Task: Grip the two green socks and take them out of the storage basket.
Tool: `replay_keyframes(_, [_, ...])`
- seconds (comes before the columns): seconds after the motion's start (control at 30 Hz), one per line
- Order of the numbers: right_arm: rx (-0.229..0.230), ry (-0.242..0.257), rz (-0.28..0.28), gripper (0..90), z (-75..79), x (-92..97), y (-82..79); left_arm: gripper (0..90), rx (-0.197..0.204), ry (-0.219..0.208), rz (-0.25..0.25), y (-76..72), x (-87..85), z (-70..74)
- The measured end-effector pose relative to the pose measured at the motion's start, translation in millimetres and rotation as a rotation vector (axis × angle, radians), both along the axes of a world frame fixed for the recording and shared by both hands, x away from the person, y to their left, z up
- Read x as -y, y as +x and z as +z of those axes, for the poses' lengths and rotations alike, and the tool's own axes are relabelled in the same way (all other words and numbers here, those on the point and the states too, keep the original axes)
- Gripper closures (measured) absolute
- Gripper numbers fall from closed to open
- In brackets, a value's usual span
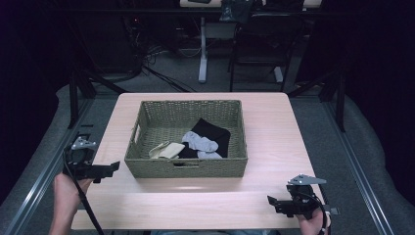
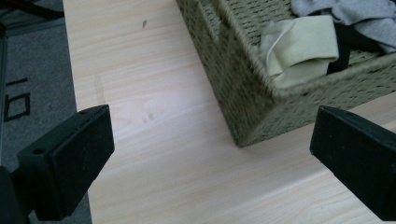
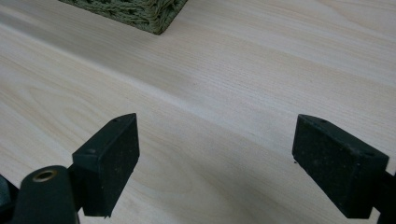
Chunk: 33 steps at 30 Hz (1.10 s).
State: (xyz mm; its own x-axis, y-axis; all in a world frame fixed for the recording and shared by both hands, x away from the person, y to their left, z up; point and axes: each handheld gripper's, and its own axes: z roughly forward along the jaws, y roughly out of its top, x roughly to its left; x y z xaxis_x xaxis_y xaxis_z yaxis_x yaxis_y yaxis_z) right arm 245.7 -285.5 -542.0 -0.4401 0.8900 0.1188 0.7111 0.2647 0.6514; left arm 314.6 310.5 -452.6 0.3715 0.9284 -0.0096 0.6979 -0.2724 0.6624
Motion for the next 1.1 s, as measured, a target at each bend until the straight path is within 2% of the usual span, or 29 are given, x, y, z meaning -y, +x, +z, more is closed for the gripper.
replay_keyframes(0.1, [0.000,0.001,-0.001,14.3,0.0,0.0,0.0,0.0,0.004,0.006,-0.017,3.0,3.3,6.4])
replay_keyframes(0.17, [0.001,0.003,0.001,14.3,0.0,-0.1,0.1,0.0,0.017,0.002,-0.041,8.5,10.7,16.2])
replay_keyframes(0.23, [0.003,0.005,0.001,14.3,0.0,-0.2,0.2,0.0,0.022,0.003,-0.049,10.9,13.6,18.6])
replay_keyframes(0.37, [0.004,0.006,0.004,14.3,-0.2,-1.0,0.6,0.0,0.026,0.018,-0.096,25.0,29.7,31.5])
replay_keyframes(0.5, [0.004,0.005,0.004,14.3,-0.3,-1.0,0.5,0.0,0.019,0.028,-0.122,34.1,38.7,37.7])
replay_keyframes(0.53, [0.005,0.005,0.009,14.3,-0.7,-1.0,0.9,0.0,0.013,0.034,-0.140,41.9,45.9,41.7])
replay_keyframes(0.6, [0.003,0.003,0.009,14.3,-1.1,-1.6,1.0,0.0,0.009,0.038,-0.148,44.6,48.0,43.0])
replay_keyframes(0.67, [0.002,0.003,0.009,14.3,-0.9,-1.7,0.9,0.0,0.000,0.039,-0.164,55.4,57.8,45.7])
replay_keyframes(0.9, [0.002,0.003,0.011,14.4,-0.8,-1.6,0.7,0.0,-0.040,0.076,-0.214,72.2,79.5,44.7])
replay_keyframes(1.03, [0.001,-0.002,0.014,14.4,-1.0,-2.0,0.7,0.0,-0.069,0.086,-0.247,83.6,92.3,38.9])
replay_keyframes(1.1, [0.000,-0.002,0.015,14.4,-1.0,-2.0,0.7,0.0,-0.093,0.105,-0.264,93.7,102.3,30.5])
